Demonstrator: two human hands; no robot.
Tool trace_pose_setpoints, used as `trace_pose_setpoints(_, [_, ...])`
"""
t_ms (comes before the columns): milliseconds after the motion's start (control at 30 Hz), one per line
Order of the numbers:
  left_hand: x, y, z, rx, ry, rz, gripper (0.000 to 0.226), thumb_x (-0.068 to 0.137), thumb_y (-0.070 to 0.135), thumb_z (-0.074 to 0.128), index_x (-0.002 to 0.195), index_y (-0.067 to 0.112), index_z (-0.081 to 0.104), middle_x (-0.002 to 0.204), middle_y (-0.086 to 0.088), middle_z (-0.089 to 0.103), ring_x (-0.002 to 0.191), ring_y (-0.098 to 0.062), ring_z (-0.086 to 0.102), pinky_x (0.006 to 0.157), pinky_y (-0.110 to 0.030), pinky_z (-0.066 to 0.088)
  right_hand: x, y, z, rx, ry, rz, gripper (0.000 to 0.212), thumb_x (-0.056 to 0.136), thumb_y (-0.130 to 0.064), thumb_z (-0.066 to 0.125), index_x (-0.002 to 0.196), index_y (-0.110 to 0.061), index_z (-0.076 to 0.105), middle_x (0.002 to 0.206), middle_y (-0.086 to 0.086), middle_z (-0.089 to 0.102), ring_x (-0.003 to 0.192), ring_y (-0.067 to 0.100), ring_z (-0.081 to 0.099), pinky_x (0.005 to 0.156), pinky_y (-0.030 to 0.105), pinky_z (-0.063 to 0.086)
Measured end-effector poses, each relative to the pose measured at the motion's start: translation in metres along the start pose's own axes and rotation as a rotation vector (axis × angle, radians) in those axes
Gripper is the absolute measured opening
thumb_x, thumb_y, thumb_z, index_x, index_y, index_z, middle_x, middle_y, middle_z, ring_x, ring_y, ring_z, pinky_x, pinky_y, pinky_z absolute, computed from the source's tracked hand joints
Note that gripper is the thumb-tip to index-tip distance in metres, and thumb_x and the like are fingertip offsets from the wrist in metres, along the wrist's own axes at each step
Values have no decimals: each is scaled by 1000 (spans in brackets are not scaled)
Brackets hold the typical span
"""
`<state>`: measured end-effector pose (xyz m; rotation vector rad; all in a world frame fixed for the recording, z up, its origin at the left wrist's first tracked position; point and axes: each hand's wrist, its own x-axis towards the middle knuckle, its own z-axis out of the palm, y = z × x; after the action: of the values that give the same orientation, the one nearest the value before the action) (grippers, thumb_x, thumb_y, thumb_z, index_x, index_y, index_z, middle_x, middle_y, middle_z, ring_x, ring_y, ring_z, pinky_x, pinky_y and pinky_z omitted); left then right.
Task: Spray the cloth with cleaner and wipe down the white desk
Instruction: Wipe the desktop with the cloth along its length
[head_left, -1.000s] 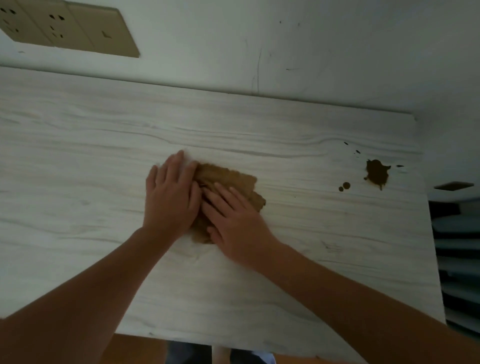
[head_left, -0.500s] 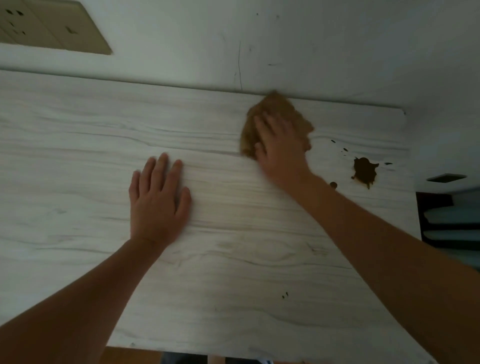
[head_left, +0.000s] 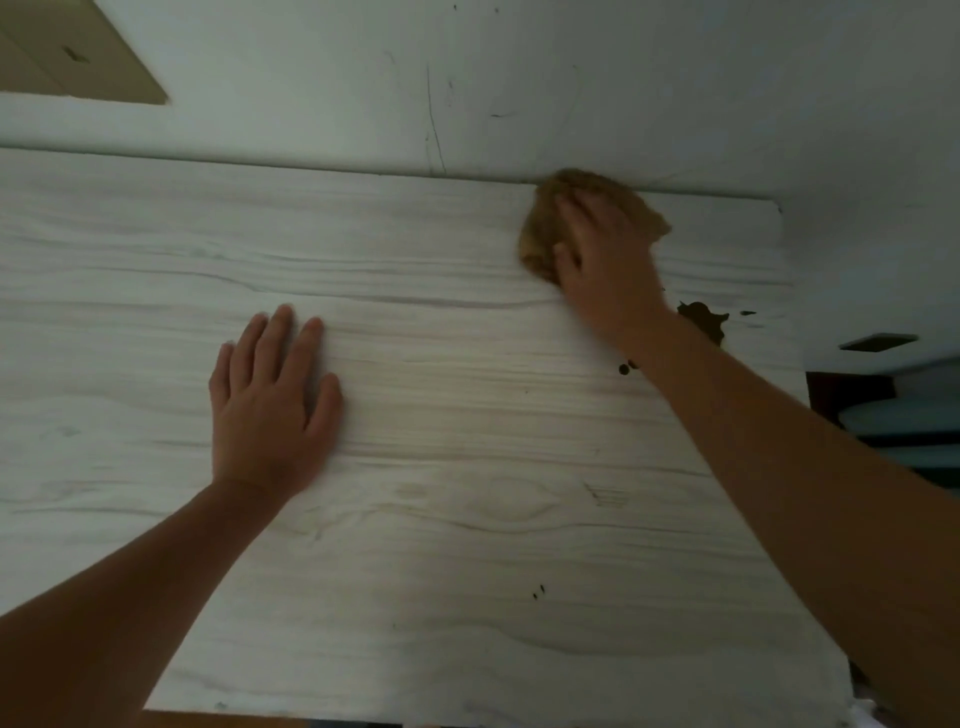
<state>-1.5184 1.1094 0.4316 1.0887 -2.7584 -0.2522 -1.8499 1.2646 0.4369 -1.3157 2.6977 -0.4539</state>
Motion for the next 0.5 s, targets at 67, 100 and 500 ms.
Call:
trace_pose_setpoints(67, [0, 0, -1, -2, 0, 2, 65, 98, 45, 34, 156, 18, 43, 166, -11, 34, 156, -33, 24, 127, -52, 15, 4, 18, -9, -5, 11, 50, 54, 101, -26, 43, 152, -9, 39, 157, 14, 38, 146, 33, 32, 123, 44, 19])
trace_pose_setpoints(100, [0, -1, -1, 3, -1, 7, 65, 98, 45, 34, 156, 18, 43, 166, -12, 34, 156, -33, 24, 127, -53, 16, 4, 18, -9, -9, 14, 58, 54, 101, -24, 43, 153, -9, 38, 158, 14, 37, 147, 33, 30, 123, 44, 18])
trace_pose_setpoints(500, [3, 48, -1, -3, 7, 55, 60, 99, 42, 34, 149, 11, 50, 160, -18, 42, 149, -39, 36, 122, -57, 24, -103, -70, 14, 14, -166, -377, 56, 98, -34, 37, 152, -18, 39, 159, 4, 38, 149, 25, 28, 124, 40, 16])
